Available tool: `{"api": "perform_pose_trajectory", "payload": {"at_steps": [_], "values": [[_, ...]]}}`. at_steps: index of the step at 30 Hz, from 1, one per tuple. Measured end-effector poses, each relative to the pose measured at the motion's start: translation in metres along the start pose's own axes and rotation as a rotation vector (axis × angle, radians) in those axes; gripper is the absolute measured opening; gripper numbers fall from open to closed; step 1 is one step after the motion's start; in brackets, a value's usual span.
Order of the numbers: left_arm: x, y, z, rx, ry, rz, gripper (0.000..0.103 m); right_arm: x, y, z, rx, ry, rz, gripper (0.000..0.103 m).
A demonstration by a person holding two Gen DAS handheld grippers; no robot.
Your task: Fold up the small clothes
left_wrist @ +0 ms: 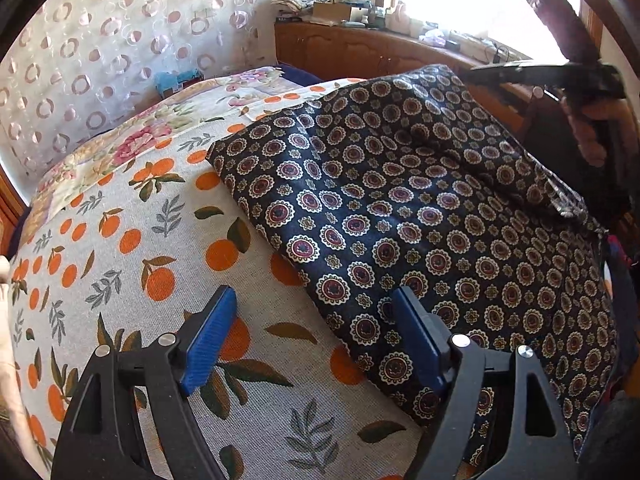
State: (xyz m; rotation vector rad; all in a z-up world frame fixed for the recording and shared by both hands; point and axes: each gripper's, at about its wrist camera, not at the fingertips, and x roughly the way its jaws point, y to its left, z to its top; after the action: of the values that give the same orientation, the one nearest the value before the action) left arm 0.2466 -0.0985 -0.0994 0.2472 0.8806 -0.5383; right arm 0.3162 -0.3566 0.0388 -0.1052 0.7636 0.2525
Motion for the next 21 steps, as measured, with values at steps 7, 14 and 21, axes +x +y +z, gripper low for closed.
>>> {"api": "perform_pose_trajectory", "payload": {"at_steps": [7,14,21], "values": [[-0.002,-0.001,0.000,-0.001,0.000,0.000,0.081,-0.002,0.021,-0.009,-0.013,0.027,0.082,0.045],[-0.003,-0.002,-0.001,0.000,0.000,0.003,0.081,0.013,0.018,0.012,-0.053,0.037,0.067,0.004],[-0.002,-0.002,0.000,-0.001,0.000,0.001,0.081,0.009,0.008,0.037,-0.073,-0.015,0.013,0.001]]}}
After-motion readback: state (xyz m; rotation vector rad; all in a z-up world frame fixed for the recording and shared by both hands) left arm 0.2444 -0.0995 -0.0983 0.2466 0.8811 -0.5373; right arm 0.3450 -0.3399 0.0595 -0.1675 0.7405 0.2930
